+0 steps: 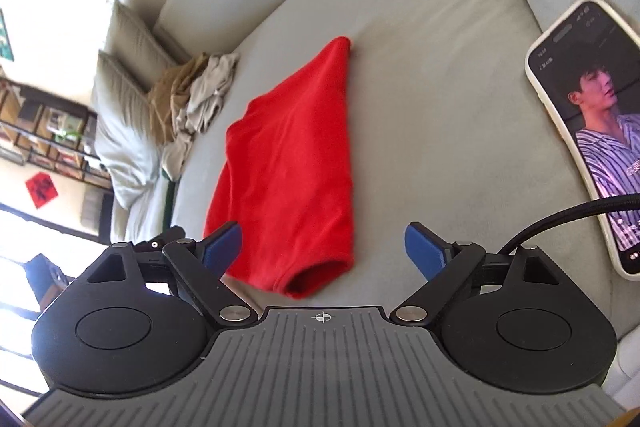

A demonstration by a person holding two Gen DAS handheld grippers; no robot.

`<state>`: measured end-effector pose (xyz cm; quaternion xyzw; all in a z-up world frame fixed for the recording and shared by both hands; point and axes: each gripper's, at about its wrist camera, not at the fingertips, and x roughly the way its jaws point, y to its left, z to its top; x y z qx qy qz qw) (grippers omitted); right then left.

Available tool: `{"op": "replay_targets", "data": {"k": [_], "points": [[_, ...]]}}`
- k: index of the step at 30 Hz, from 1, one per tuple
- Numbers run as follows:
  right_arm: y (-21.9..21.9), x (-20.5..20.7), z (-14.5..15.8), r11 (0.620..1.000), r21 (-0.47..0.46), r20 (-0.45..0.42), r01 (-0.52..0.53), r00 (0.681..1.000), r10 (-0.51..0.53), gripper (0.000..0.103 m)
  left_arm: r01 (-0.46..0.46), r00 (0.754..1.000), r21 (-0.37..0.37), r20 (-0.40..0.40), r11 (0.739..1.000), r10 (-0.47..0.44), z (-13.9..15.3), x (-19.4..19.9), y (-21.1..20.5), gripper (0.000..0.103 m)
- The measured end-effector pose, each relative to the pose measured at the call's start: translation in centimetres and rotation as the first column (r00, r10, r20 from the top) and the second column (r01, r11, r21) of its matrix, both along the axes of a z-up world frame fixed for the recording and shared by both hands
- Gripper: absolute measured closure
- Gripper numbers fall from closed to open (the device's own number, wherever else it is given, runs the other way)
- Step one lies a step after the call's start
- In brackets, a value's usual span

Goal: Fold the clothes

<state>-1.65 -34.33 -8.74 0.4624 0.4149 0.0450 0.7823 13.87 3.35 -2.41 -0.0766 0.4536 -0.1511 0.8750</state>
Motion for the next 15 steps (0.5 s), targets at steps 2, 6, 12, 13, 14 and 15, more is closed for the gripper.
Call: {"op": "replay_targets", "data": {"k": [2, 6, 12, 13, 14, 15], "points": [[-0.8, 1.1, -1.9, 0.996, 0.078, -0.008, 0.040, 0.999, -0.040, 0.013, -0.012, 0.998, -0.017, -0.054, 1.000, 0.011, -1.3, 1.9, 0.3, 0.028], [-1.9, 2.6, -4.2, 0.968, 0.237, 0.009, 0.084, 0.996, -0.088, 0.011, -0.033, 0.991, -0.065, -0.131, 0.997, 0.024, -2.9, 3.7, 0.7, 0.028], [-2.1, 4.7, -4.9, 0.940, 0.319, 0.005, 0.121, 0.992, -0.129, 0.010, -0.008, 0.989, -0.117, -0.149, 0.993, -0.009, -3.5, 3.8, 1.2, 0.027], [-1.8, 5.3, -4.8, 0.949, 0.299, 0.005, 0.105, 0.994, -0.111, 0.010, -0.008, 0.988, -0.130, -0.153, 0.991, -0.012, -3.5, 3.8, 1.4, 0.027], [-1.4, 5.9, -4.5, 0.959, 0.272, 0.008, 0.077, 0.997, -0.083, 0.010, -0.009, 0.988, -0.144, -0.156, 0.990, -0.014, -3.5, 3.8, 1.7, 0.027], [-0.9, 6.6, -4.3, 0.969, 0.242, 0.011, 0.045, 0.999, -0.049, 0.010, -0.009, 0.986, -0.157, -0.165, 0.988, -0.017, -3.6, 3.9, 1.9, 0.027]]}}
